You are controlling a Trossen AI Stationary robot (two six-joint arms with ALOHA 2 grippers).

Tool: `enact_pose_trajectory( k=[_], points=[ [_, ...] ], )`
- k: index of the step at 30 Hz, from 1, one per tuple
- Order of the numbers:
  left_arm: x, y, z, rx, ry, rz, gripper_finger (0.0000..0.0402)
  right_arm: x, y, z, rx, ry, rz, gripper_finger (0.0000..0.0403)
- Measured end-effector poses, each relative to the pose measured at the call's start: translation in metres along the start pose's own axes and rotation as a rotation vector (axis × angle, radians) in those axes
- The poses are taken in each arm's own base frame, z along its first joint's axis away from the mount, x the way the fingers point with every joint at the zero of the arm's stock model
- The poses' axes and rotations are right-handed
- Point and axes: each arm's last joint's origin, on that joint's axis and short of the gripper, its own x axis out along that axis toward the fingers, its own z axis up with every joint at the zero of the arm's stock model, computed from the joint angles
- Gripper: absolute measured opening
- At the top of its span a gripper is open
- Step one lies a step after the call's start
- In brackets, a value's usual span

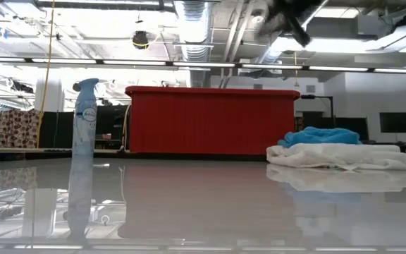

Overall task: Fold laundry
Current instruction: Fold the gray boxers

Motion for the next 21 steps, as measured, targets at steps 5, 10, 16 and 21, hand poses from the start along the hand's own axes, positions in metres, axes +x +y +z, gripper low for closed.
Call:
enact_pose_trajectory(
  k=[5,10,16,21],
  points=[
    [-0.006,0.024,-0.004,-0.025,0.001,0.045,0.0192,0.009,0.026,0.061,-0.169,-0.244,0.033,0.0068],
    [-0.011,0.040,-0.007,-0.024,0.011,0.101,0.0192,0.040,0.038,0.104,-0.364,-0.320,-0.022,0.0068],
    [-0.013,0.046,-0.009,-0.026,0.020,0.120,0.0192,0.083,0.046,0.141,-0.634,-0.359,-0.046,0.0093],
    [-0.010,0.048,-0.012,-0.009,0.040,0.121,0.0192,0.125,0.031,0.170,-0.741,-0.392,-0.113,0.0164]
  ],
)
